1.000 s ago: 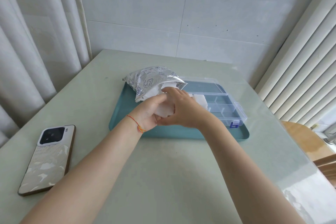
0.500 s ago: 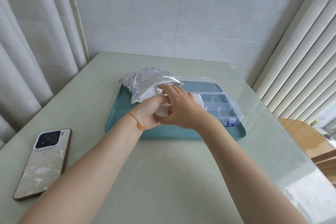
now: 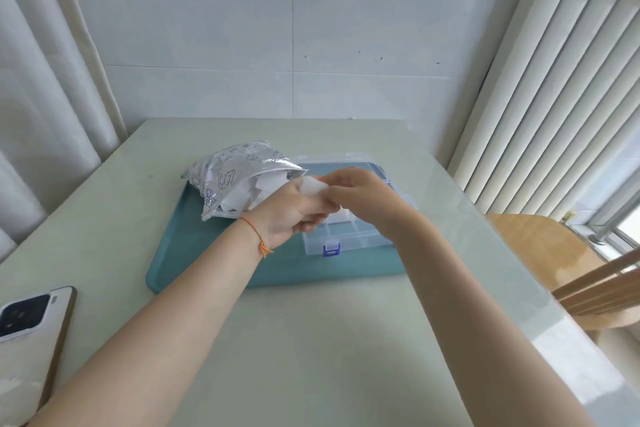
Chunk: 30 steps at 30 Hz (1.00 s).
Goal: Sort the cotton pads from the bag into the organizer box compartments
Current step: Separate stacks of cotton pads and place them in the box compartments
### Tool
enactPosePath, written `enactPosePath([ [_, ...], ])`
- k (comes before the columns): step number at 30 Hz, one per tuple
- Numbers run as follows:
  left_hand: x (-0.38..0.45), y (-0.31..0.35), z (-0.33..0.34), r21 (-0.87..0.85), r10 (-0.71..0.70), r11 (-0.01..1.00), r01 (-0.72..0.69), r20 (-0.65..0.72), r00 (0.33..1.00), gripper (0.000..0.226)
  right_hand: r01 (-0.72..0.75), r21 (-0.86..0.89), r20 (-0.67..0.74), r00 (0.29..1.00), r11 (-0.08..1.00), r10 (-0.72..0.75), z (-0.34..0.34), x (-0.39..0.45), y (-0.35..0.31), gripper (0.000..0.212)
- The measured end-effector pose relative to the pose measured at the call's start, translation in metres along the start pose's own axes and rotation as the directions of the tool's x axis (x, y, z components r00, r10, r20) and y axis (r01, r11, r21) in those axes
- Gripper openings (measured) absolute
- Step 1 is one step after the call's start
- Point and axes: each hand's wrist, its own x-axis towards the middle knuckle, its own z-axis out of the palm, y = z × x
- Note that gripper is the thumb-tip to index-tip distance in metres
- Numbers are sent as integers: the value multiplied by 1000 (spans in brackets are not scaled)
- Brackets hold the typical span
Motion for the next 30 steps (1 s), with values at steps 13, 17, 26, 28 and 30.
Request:
enactPosePath([
  [13,51,-20,34,831,142,534,153,-267,953,95,-152,-8,-333,932,988,141,-50,56,61,6],
  [17,49,-20,37,924,136,362,120,-180,974,124,-188,-248,-205,969,950,138,-49,65,65,7],
  [26,49,-22,27,928,123,368,61,-113,986,130,-296,-614,-188,955,732,228,-38,78,62,17],
  [28,51,-23,25,926,128,375,51,-106,986,130,-294,-661,-196,956,691,219,-35,78,60,15],
  [30,50,-22,24,923,124,382,45,-100,987,130,-280,-721,-193,960,634,204,-34,77,58,12],
])
